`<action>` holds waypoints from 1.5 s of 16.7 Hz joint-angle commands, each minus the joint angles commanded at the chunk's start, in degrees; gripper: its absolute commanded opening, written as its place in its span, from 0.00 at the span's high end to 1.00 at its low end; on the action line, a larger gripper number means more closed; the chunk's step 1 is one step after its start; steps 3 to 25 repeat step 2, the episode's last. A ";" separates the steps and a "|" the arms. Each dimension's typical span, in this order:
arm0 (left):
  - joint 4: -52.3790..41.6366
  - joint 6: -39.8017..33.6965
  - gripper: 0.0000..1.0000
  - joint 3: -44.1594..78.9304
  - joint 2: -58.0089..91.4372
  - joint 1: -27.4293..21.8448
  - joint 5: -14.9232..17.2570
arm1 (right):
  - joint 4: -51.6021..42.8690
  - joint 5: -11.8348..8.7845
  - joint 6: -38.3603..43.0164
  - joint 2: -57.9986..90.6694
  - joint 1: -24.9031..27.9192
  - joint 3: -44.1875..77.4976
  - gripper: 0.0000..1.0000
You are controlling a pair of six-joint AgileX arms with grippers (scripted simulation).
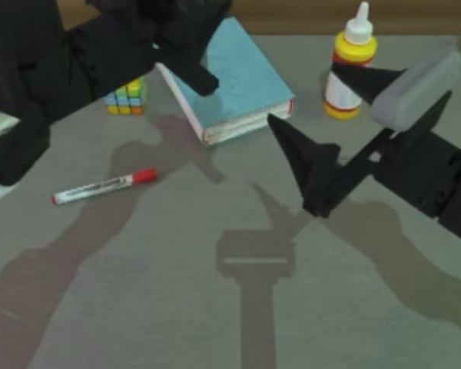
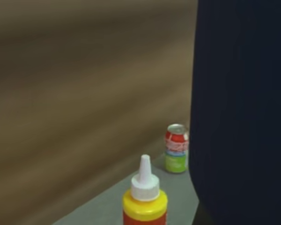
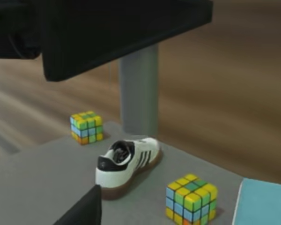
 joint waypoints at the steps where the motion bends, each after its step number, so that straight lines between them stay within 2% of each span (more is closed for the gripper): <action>1: -0.02 -0.04 1.00 -0.25 -0.29 0.56 0.43 | -0.04 -0.19 0.00 -0.65 -0.06 -0.63 0.00; 25: -0.03 -0.05 1.00 -0.30 -0.34 0.67 0.51 | -0.05 -0.22 0.01 -0.75 -0.07 -0.72 0.00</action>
